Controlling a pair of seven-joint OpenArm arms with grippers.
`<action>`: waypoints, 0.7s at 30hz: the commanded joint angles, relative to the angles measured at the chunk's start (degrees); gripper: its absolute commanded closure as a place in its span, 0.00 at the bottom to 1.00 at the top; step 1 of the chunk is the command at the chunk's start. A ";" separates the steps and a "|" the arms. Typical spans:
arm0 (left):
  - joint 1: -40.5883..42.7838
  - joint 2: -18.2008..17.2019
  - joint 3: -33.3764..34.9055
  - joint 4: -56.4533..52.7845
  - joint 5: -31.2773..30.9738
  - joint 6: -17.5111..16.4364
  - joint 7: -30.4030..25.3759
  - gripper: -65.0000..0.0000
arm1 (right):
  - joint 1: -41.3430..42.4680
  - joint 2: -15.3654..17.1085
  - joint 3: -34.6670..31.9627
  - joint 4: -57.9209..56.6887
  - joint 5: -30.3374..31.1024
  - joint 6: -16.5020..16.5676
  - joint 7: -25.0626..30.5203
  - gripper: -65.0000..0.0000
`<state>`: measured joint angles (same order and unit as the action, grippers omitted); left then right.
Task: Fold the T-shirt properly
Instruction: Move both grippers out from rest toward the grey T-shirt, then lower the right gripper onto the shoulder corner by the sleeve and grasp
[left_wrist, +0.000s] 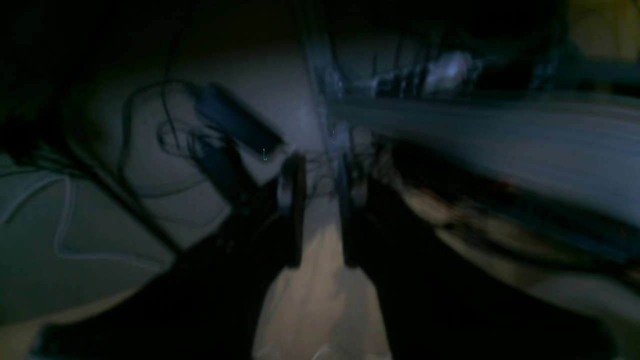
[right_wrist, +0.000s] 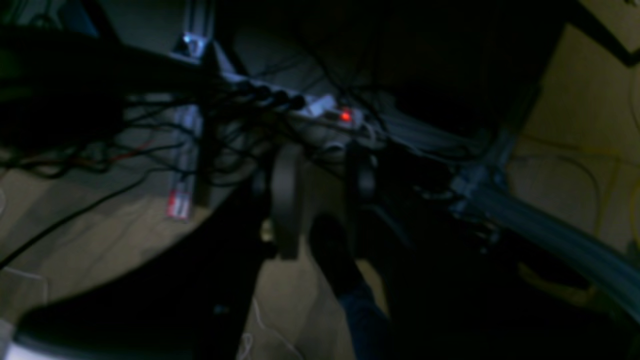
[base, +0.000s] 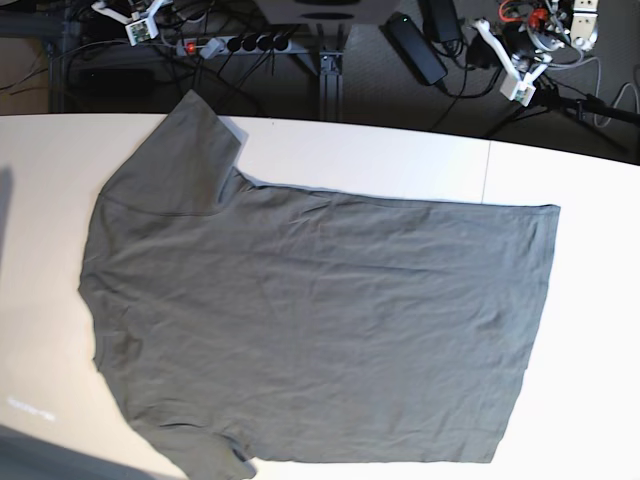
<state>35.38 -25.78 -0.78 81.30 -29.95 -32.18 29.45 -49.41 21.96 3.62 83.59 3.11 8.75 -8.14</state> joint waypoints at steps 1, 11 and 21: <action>1.86 -1.25 -1.16 4.00 -0.85 -0.70 -0.42 0.82 | -1.95 1.29 0.22 3.17 0.92 0.70 0.50 0.76; 13.05 -4.61 -12.63 29.09 -7.10 -0.66 -0.31 0.64 | -11.58 4.68 4.63 29.86 9.07 0.63 -5.20 0.76; 13.05 -5.60 -18.56 36.48 -6.69 -0.63 0.61 0.63 | -5.16 3.72 18.99 37.68 28.24 -0.07 -11.30 0.46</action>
<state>48.07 -30.70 -18.74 116.95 -36.03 -32.27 30.92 -54.02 25.39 22.24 120.57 31.11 8.73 -20.25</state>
